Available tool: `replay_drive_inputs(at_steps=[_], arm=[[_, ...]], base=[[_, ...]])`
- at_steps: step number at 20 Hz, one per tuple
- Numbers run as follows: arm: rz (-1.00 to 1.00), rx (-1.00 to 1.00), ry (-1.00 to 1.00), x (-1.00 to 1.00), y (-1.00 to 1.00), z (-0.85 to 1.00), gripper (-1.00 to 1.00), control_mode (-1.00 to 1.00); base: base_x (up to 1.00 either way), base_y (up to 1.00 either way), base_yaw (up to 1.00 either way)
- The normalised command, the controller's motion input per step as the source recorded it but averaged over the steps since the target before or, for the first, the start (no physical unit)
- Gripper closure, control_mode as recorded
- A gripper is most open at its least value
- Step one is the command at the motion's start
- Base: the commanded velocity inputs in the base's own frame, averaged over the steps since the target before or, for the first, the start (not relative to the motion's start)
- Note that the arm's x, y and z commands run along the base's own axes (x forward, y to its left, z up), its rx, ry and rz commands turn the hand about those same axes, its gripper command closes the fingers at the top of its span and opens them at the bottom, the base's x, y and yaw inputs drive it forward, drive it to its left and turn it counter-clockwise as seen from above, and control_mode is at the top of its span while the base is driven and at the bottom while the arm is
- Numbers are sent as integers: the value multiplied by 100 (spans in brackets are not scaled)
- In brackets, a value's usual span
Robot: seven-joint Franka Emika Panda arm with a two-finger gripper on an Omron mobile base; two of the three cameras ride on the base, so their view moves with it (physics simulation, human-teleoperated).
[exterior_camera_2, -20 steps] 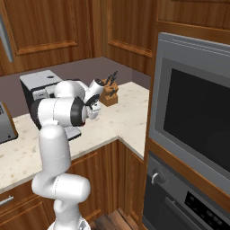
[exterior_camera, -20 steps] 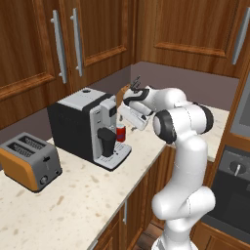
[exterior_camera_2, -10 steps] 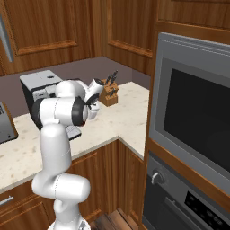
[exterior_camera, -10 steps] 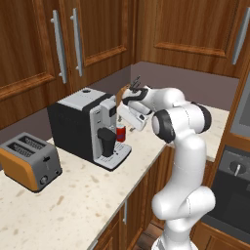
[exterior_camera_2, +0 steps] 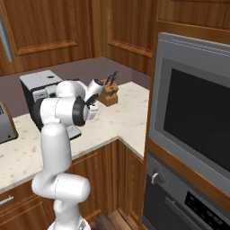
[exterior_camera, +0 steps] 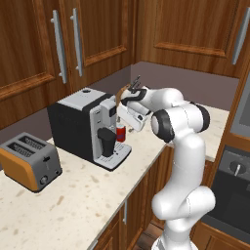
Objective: Four empty soda cans are scattered around the kitchen. Gather all the cans and cluster them next to the stove for recycling.
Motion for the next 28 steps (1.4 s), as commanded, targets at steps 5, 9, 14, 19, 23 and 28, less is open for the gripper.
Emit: replay_drive_inputs(at_steps=[5, 9, 14, 19, 23, 28], arm=[[-4, 0, 0, 8, 2, -5, -100, -100], [-5, 0, 0, 5, 2, -8, -100, -100], [-4, 0, 1, 0, 5, -9, -100, -100], [-4, 0, 2, 0, 4, -5, -100, -100], [-4, 0, 3, 0, 3, -6, -100, -100], [-4, 0, 5, 0, 3, -9, -100, -100]], base=[[0, 0, 0], [0, 0, 0], [0, 0, 0], [0, 0, 0], [0, 0, 0], [0, 0, 0]])
